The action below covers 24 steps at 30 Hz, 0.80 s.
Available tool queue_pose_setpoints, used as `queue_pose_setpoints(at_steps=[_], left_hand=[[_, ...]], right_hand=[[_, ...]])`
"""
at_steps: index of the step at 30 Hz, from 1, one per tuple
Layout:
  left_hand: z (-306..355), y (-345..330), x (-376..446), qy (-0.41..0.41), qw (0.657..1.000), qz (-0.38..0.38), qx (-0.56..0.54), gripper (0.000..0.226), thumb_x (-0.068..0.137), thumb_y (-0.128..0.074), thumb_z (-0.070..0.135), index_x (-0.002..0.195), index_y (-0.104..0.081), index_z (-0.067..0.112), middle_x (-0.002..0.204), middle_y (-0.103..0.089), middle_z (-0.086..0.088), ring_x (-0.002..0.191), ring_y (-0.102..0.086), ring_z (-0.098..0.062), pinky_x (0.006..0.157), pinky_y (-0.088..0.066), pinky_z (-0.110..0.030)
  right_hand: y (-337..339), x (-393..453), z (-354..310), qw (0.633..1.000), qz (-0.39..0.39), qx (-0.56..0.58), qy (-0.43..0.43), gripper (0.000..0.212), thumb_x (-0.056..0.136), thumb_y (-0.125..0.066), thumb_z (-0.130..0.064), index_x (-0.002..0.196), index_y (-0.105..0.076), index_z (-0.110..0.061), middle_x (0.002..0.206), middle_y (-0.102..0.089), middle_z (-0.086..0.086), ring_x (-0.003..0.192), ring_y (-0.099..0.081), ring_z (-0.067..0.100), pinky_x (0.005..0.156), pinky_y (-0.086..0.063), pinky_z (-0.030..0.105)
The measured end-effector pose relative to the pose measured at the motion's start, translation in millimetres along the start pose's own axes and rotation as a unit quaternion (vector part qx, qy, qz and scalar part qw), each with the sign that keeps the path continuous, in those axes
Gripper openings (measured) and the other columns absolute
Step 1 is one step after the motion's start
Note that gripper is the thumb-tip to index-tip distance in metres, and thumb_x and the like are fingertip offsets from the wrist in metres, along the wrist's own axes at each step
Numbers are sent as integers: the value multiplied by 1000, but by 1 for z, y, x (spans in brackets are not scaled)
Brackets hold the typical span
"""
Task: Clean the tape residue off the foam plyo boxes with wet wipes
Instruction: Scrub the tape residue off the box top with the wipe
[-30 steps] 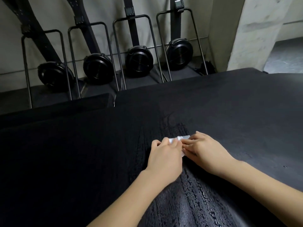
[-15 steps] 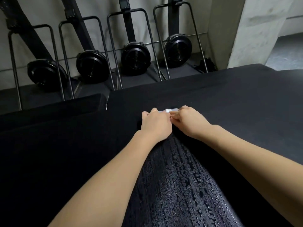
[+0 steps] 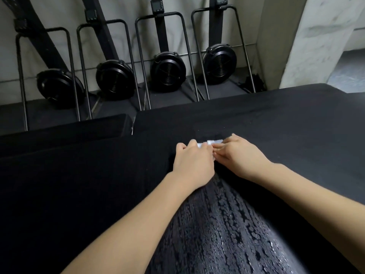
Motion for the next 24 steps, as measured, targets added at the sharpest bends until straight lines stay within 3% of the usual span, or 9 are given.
queue_pose_setpoints(at_steps=[4, 7, 10, 12, 16, 19, 24], left_hand=[[-38, -15, 62, 37, 999, -27, -8, 37, 103, -31, 31, 130, -53, 20, 106, -58, 0, 110, -44, -24, 83, -28, -41], [-54, -28, 102, 34, 998, -51, -8, 38, 104, -30, 31, 134, -52, 23, 117, -61, 2, 115, -41, -24, 81, -25, -41], [-61, -37, 118, 32, 995, -89, -19, 36, 104, -29, 30, 129, -55, 26, 112, -61, 4, 114, -40, -23, 83, -26, -42], [-58, -34, 113, 28, 997, -75, -23, 33, 101, -32, 26, 121, -59, 25, 98, -57, 6, 101, -35, -20, 81, -24, -41], [-39, -20, 67, 11, 999, -40, -32, 27, 96, -39, 23, 111, -61, 22, 103, -62, 5, 104, -41, -21, 78, -20, -41], [-17, -7, 7, -6, 998, -45, -37, 25, 97, -41, 23, 112, -61, 21, 105, -63, 4, 105, -44, -21, 77, -23, -39], [16, 28, -140, -36, 997, -50, -41, 22, 98, -41, 23, 110, -60, 21, 97, -63, 5, 101, -45, -18, 80, -27, -38]], right_hand=[[-9, 64, 22, 999, 7, 40, -19, 27, 103, -50, -33, 115, -74, -28, 130, -68, -9, 107, -62, 22, 114, -32, 42], [-15, 97, 42, 997, -4, 62, -44, 30, 104, -50, -34, 126, -71, -29, 143, -58, -16, 122, -59, 19, 119, -24, 42], [-20, 111, 54, 995, -28, 65, -77, 34, 105, -47, -36, 132, -67, -30, 143, -57, -16, 127, -57, 19, 121, -16, 40], [-17, 106, 48, 995, -32, 50, -83, 33, 105, -47, -33, 129, -69, -27, 139, -62, -9, 122, -60, 25, 121, -16, 41], [-5, 63, 22, 996, -16, 52, -68, 29, 103, -49, -29, 118, -73, -24, 122, -72, -4, 100, -64, 30, 120, -21, 45], [-7, 7, -5, 997, -41, 29, -65, 32, 102, -42, -37, 119, -69, -34, 115, -72, -8, 103, -63, 22, 120, -17, 42], [15, -119, -106, 998, -34, -3, -44, 46, 98, -27, -43, 113, -70, -34, 112, -70, -17, 94, -60, 15, 117, -24, 39]])
Point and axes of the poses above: each hand's wrist, its own x-axis towards the middle knuckle, its own y-axis out of the back of the hand, z = x × y, the point moved 9 cm from there along x, towards the middle knuckle
